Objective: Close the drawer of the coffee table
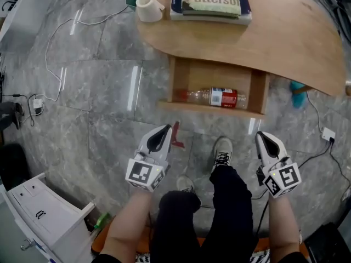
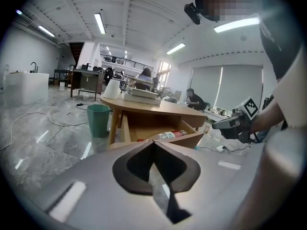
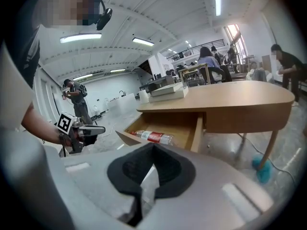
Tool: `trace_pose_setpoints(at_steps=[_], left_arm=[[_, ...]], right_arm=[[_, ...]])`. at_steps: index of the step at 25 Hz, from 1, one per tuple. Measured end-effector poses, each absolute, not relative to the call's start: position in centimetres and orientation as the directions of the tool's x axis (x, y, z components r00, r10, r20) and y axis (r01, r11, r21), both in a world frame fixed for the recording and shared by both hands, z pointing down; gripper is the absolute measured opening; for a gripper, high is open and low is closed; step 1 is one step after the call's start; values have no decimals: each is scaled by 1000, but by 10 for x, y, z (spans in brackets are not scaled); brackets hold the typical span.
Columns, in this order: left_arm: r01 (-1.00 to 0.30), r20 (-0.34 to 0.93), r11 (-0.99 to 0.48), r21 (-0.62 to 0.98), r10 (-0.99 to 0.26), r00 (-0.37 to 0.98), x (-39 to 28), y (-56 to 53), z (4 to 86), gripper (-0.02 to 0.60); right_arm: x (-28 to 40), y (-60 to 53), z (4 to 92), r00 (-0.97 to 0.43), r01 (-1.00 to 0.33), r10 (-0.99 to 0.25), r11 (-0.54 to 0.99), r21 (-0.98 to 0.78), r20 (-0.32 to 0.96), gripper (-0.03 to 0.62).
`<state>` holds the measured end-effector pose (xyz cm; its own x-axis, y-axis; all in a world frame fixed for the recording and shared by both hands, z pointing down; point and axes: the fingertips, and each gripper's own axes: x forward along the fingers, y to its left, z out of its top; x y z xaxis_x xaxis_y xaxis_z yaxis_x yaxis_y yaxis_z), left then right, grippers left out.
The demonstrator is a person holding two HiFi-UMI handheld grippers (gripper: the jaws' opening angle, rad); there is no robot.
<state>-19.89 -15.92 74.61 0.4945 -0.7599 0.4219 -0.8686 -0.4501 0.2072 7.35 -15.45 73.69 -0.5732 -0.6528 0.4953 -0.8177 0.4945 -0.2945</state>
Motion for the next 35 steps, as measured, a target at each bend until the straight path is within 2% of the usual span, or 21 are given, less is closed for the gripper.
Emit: trace_pose_setpoints(at_steps=[15,25,26,27,28,29,35], left_arm=[[-909,358,-399,122,-836,415,-240,-182,862,0],[-934,248,-358,11,-903,350,-271,-209,872,2],[-935,242,-355,16,-906,348,-272,-209,873,2],[-935,238,-353,20,-907,347,-273,-209,874,4],[-935,232,-353,22,-908,348,-272,-210,874,88],[-934,224,-357,21,-909,352,-271,-212,874,155],[-915,196,-403,-4,-898,394,-251,-218,868,192]], right_arm=[[112,-163,875,-513,-854,-708,481,-201,486,0],[148,-179,893,-430,-903,-813,384,-192,393,2],[148,-180,890,-434,-901,-816,390,-192,382,7],[146,-183,886,-443,-897,-816,400,-190,371,98],[144,-186,883,-449,-893,-818,410,-184,360,132],[143,-189,880,-452,-892,-821,418,-172,348,132],[139,-196,873,-473,-879,-814,461,-122,337,137]])
